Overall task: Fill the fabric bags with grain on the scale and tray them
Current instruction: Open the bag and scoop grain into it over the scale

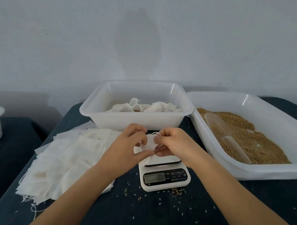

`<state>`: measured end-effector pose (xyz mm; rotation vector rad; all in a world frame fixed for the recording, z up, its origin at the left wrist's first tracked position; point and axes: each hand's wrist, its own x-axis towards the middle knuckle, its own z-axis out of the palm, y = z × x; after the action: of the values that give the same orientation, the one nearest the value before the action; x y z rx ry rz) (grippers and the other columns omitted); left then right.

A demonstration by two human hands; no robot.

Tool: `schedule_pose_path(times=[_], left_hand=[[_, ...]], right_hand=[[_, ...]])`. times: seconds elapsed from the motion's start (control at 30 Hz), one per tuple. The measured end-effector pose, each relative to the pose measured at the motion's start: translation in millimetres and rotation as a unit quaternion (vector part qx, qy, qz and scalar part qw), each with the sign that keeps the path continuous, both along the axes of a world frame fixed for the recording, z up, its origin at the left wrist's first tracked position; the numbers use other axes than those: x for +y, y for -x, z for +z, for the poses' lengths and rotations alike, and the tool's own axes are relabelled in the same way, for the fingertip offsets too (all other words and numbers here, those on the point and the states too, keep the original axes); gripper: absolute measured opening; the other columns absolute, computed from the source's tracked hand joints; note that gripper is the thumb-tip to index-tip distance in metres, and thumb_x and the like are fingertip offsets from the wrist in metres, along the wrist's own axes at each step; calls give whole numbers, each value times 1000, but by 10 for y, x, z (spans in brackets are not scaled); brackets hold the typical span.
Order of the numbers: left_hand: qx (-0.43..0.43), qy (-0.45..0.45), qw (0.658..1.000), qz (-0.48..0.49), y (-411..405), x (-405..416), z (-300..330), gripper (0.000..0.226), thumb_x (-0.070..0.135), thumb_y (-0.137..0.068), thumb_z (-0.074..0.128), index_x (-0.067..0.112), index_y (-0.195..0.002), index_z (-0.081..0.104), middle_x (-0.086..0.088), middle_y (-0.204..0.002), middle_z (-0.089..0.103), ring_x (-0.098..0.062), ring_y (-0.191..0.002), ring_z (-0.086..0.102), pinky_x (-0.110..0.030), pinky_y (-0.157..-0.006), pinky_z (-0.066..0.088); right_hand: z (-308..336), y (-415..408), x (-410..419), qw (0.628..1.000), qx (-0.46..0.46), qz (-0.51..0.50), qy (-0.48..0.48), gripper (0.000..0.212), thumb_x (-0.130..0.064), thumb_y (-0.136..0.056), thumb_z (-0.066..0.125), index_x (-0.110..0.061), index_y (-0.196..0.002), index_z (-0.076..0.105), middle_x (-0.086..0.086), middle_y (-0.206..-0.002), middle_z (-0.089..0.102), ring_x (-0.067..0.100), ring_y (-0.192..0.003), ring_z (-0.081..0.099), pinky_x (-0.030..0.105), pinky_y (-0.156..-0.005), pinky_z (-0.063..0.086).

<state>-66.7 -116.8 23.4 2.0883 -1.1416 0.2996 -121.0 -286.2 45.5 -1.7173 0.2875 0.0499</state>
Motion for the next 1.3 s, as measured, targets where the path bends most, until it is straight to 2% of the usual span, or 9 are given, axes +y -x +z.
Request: schedule_pose_path(times=[0.2,0.4,0.5,0.57,0.67,0.77,1.07,1.17,1.3], left_hand=[[-36,-56,997,30,-159,-1,24,13,24,-80,71,14,-77,63,12,-94,50,-4,-78,48,-12,-69,39],[-23,-30,999,16,-158,14,-5,11,19,-81,71,14,-74,64,9,-77,59,-7,-69,54,-21,-67,44],[-32,-34,999,27,-204,32,-16,10,21,-80,71,16,-75,64,13,-76,59,-5,-68,53,-15,-63,42],[-49,-40,998,31,-213,22,-13,10,21,-79,72,16,-75,65,14,-75,59,-5,-66,52,-9,-60,38],[-52,-39,997,29,-215,-35,-5,9,22,-78,73,18,-76,65,15,-74,59,-2,-66,53,-5,-60,37],[-42,-32,998,23,-206,-132,-13,8,22,-79,72,20,-77,65,15,-75,59,-3,-69,55,-13,-61,40],[-39,-25,999,12,-169,-259,-50,8,21,-79,72,20,-77,65,13,-75,58,-4,-67,55,-26,-61,47],[-35,-10,999,12,-188,-254,-54,9,17,-78,74,18,-76,65,10,-75,60,-6,-67,55,-30,-61,49],[-27,-4,1000,16,-196,-259,-46,10,15,-77,74,18,-75,64,9,-74,60,-10,-66,55,-37,-60,50]], right_hand=[[-6,-85,-37,995,-8,-18,93,4,-8,-89,64,-11,-91,61,4,-74,70,9,-62,70,18,-56,54],[193,72,-414,970,-8,-21,240,18,-43,-89,62,-29,-100,64,-11,-85,69,-2,-67,67,14,-54,48],[380,155,-944,893,-24,-180,411,19,-40,-92,55,-27,-81,63,-13,-82,67,7,-63,62,22,-52,42],[397,155,-1302,836,100,-166,513,25,-32,-89,56,-16,-70,59,-1,-80,65,16,-62,56,26,-53,40],[299,128,-1552,768,295,-71,564,21,-27,-81,65,-7,-88,64,5,-81,61,22,-76,60,32,-71,53],[207,110,-1655,740,330,-45,584,32,-22,-77,71,-5,-104,65,5,-81,56,25,-86,60,37,-85,54],[251,264,-1688,813,302,-118,483,55,-36,-90,61,-3,-132,50,15,-123,59,29,-101,60,39,-85,51],[415,329,-1739,847,269,-137,438,38,-33,-92,60,2,-107,57,12,-95,63,21,-74,60,31,-56,47],[627,403,-1796,825,293,-94,474,25,-22,-89,61,-11,-71,47,6,-71,53,18,-63,53,37,-66,52]])
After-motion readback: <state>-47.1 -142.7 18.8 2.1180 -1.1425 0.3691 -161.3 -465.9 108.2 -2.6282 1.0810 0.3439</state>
